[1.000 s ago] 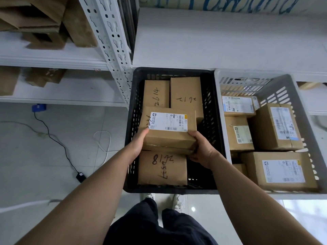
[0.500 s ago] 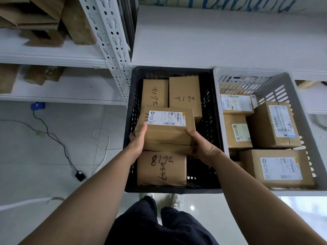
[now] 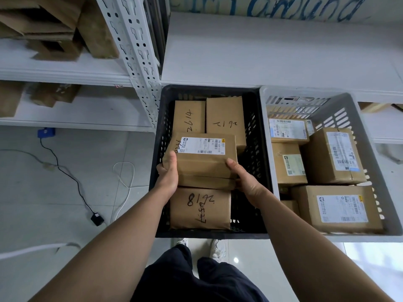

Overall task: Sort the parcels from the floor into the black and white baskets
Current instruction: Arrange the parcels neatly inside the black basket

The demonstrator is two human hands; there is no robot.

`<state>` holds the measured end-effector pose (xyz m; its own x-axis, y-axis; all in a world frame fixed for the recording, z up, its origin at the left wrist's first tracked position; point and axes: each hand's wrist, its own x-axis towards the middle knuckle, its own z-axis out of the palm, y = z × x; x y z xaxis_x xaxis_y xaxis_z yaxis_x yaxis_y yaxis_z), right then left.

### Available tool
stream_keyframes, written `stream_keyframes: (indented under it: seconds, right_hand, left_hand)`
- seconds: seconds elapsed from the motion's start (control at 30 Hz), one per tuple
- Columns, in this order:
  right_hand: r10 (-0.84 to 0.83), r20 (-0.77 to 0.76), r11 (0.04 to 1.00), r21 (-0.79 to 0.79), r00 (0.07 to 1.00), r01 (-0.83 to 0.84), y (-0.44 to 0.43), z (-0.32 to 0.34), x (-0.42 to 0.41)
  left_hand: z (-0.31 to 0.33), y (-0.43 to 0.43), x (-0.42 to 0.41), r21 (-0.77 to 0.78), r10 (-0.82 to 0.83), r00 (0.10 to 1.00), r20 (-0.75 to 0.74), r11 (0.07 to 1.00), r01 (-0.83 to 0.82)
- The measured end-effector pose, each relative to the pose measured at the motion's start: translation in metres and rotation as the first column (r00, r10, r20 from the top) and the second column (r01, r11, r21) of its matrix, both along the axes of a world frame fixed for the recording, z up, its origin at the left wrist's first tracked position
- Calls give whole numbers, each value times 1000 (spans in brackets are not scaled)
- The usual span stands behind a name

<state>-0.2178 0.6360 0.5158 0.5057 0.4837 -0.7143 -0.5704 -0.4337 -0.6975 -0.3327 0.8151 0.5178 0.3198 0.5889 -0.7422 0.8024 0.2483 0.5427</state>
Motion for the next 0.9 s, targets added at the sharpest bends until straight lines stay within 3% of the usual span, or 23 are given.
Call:
stream_keyframes:
  seconds: [0.2,0.47,0.7,0.9]
  right_hand:
    - [50,-18,992,-117,999,-52,3,24,4]
    - [48,-78,993,-101,996,-56,-2,25,1]
    - [27,-114,995,-88,993,-37,1,17,-1]
    - [-39,-84,989,-145,996,26,1,1,-10]
  left_hand:
    - [-2,3,0,-41,1,1000,-4,999,-2]
    - [-6,1,-3,8,5,997,79,1000,-5]
    - [-26,7,-17,-189,182,965,188,971,-147]
    - [-39,5,-20,-123,31,991,128,992,-15]
